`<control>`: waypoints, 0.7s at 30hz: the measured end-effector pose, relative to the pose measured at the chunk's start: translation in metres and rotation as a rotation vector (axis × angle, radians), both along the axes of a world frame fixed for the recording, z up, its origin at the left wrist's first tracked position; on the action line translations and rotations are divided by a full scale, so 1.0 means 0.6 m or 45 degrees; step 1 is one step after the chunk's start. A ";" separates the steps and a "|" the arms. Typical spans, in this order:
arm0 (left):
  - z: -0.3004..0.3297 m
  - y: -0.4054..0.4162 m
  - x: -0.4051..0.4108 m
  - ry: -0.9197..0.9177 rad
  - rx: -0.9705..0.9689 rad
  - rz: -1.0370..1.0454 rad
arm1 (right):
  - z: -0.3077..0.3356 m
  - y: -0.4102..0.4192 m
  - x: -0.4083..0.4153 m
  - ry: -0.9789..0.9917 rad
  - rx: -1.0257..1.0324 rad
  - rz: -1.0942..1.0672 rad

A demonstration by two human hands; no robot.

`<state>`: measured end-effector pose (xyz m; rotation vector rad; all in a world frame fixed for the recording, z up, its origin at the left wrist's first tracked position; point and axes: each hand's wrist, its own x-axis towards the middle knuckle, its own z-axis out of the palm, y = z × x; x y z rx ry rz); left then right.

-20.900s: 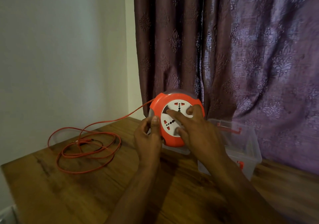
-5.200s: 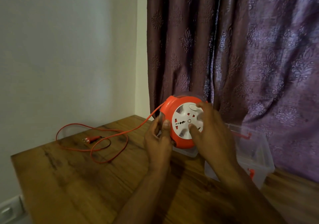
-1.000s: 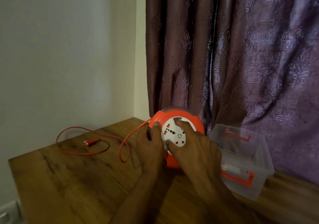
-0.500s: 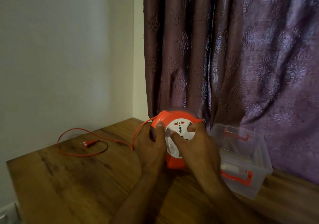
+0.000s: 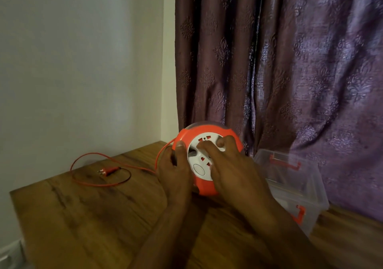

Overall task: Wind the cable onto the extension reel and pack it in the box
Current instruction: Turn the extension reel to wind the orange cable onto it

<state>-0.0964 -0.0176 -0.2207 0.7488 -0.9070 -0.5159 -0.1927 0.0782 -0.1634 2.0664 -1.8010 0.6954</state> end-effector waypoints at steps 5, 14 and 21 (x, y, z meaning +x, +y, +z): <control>0.002 0.005 0.000 -0.030 0.019 -0.026 | -0.002 -0.002 -0.010 0.131 0.174 -0.004; 0.002 0.014 -0.004 -0.105 0.028 -0.055 | -0.016 -0.007 -0.006 0.114 -0.080 -0.148; 0.001 0.017 -0.006 -0.141 -0.030 -0.037 | -0.029 -0.017 -0.005 -0.113 -0.219 -0.224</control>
